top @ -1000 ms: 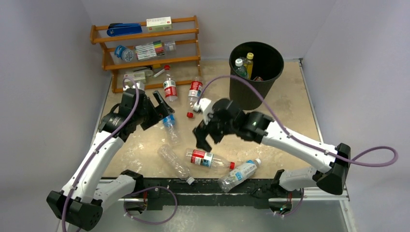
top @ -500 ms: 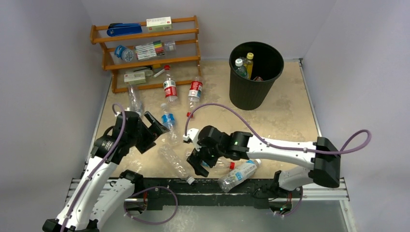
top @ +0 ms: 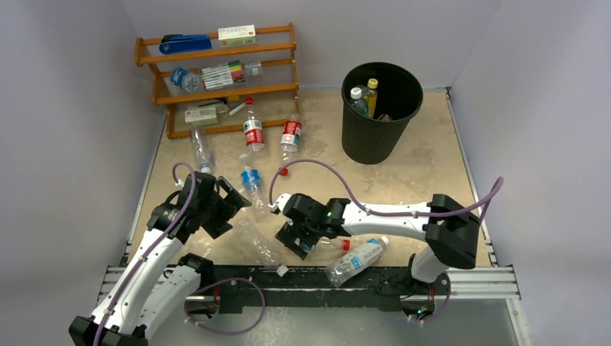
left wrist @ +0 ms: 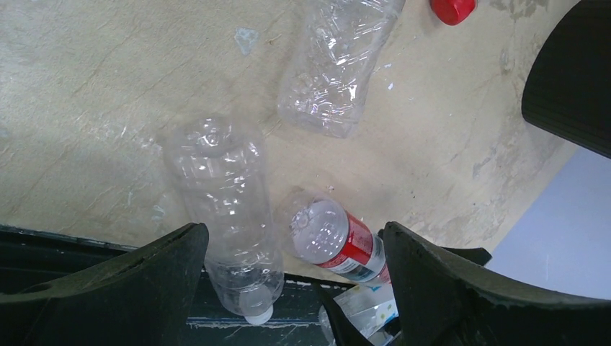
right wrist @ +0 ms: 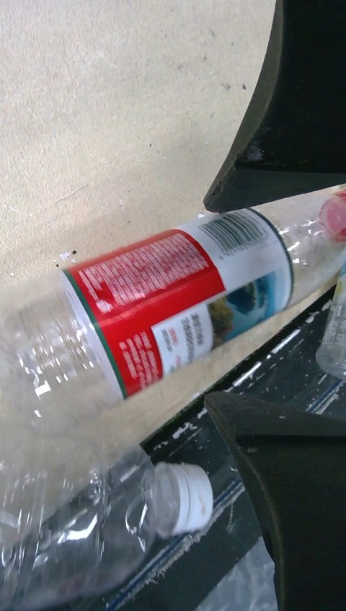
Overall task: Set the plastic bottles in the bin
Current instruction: Pick up the plastic bottle at the center of the board.
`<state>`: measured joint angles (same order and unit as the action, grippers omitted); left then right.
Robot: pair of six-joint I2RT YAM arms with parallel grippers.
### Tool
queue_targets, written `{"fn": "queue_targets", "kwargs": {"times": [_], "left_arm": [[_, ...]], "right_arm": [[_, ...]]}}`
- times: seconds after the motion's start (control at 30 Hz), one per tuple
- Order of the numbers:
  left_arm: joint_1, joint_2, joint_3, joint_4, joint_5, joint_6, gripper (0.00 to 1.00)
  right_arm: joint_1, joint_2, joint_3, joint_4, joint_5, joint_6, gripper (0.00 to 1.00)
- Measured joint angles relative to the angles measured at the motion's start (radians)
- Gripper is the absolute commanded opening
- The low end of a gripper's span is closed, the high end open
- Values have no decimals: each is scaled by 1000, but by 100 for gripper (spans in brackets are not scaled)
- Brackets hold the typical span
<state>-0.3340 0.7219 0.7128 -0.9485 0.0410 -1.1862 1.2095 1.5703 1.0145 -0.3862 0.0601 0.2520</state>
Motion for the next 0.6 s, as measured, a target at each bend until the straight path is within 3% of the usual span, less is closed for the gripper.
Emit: {"fn": "queue_targets", "kwargs": {"times": [0.17,0.4,0.6], "left_arm": [[0,0,-7,12,6,-6,92],[0,-7,-16,26,16,-9,92],[0,-6,-39,26,31,-8,92]], "right_arm": [[0,71,0,26,-2,0,88],[-18,124,0,63,-3,-13,52],[-149,51,1,71,-2,-32,46]]}}
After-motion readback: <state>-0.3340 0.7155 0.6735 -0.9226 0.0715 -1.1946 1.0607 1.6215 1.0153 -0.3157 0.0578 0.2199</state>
